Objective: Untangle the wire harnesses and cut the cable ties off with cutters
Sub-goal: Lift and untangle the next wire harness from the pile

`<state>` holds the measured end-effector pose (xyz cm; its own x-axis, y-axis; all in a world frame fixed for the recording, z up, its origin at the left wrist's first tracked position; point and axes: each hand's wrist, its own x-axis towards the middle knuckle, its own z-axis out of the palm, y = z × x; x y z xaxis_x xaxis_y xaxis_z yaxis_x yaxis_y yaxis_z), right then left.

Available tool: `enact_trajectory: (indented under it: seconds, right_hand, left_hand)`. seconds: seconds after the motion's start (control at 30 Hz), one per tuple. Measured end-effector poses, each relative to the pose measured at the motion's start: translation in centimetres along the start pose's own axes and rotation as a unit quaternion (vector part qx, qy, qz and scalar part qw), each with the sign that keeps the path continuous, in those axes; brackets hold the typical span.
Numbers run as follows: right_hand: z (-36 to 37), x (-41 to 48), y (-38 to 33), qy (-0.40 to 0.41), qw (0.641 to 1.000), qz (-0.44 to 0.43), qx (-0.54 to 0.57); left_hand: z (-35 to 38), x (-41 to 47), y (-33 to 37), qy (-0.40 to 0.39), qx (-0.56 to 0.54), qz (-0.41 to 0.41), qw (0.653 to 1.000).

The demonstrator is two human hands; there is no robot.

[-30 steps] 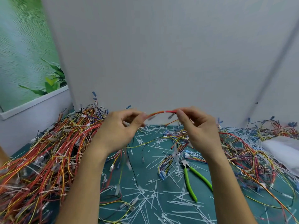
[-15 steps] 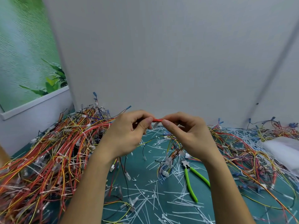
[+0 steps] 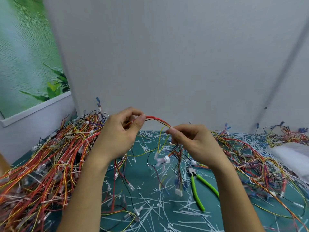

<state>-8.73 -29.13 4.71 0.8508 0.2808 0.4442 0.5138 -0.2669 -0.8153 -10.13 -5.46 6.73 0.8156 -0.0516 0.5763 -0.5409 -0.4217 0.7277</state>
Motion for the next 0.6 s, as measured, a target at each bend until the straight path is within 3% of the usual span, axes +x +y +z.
enact_trajectory:
  seconds: [0.13, 0.3, 0.47, 0.6]
  right_hand:
    - [0.3, 0.1, -0.5, 0.066, 0.995, -0.02, 0.067]
    - [0.4, -0.1, -0.9, 0.011, 0.993, -0.026, 0.114]
    - [0.1, -0.1, -1.0, 0.093, 0.988, -0.044, 0.119]
    - [-0.2, 0.0, -1.2, 0.129, 0.977, -0.026, 0.167]
  left_hand:
    - [0.0, 0.0, 0.0, 0.034, -0.017, 0.013, 0.999]
    - [0.3, 0.2, 0.2, 0.096, -0.073, -0.007, 0.993]
    - [-0.3, 0.0, 0.6, 0.012, -0.238, -0.111, 0.965]
    - [-1.3, -0.2, 1.1, -0.059, -0.33, -0.116, 0.935]
